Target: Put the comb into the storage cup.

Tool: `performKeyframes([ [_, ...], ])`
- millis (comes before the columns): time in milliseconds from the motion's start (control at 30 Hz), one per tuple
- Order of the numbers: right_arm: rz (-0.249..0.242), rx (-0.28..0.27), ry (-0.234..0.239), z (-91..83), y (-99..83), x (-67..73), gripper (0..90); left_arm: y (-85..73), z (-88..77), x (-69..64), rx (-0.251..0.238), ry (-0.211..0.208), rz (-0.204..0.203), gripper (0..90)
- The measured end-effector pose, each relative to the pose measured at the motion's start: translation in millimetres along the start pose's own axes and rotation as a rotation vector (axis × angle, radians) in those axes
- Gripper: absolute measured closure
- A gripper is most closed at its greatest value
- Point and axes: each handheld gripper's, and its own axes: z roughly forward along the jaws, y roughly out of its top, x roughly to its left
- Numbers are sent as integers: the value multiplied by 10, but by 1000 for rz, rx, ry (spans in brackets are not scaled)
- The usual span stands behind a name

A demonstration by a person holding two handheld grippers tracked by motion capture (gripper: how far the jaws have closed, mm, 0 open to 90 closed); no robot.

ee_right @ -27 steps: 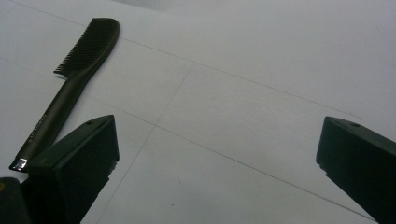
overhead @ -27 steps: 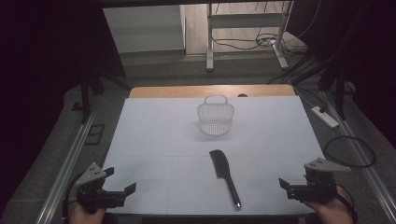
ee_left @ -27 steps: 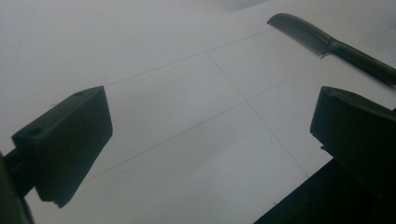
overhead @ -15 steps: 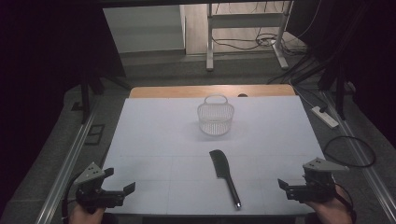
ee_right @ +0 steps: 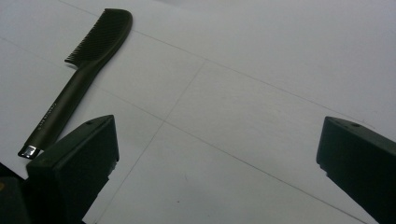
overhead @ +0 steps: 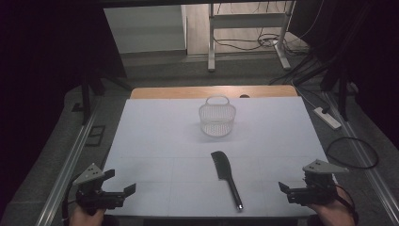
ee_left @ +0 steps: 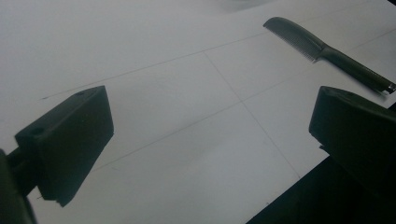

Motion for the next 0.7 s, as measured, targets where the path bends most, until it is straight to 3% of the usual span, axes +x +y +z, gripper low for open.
performKeyframes([
  [400, -38, -4, 75, 39, 50, 25, 0, -4, -6, 19, -7, -16, -10, 3],
  [700, -26, -41, 134, 62, 88, 19, 0, -4, -5, 24, -7, -17, -16, 3],
])
